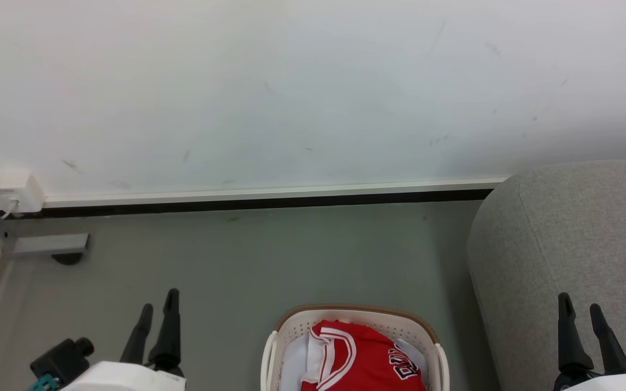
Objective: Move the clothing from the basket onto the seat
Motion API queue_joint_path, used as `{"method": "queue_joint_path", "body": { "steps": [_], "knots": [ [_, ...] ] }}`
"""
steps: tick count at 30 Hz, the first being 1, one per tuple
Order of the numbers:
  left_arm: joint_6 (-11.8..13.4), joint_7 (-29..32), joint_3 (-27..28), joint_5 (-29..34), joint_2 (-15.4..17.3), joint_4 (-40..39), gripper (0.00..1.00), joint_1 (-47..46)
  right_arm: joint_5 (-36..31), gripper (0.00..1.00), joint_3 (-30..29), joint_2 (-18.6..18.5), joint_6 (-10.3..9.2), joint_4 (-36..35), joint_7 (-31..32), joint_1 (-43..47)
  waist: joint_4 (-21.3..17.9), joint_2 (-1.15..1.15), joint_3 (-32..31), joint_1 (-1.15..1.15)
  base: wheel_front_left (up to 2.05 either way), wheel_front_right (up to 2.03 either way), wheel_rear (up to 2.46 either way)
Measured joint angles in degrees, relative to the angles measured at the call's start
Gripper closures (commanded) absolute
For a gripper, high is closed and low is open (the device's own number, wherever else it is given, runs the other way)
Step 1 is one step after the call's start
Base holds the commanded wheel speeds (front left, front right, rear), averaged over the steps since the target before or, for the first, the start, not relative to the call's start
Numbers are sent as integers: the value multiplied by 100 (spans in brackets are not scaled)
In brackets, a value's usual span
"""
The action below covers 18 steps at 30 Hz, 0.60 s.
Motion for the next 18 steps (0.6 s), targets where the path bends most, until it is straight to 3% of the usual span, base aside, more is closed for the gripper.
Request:
{"method": "queue_joint_path", "body": {
  "steps": [18],
  "knots": [
    [-36, -294, -54, 1145, 71, 19, 0, 71, -1187, 0, -29, -11, 0, 0, -282, 95, 7, 0, 16, 0, 0, 0, 0]
  ]
}}
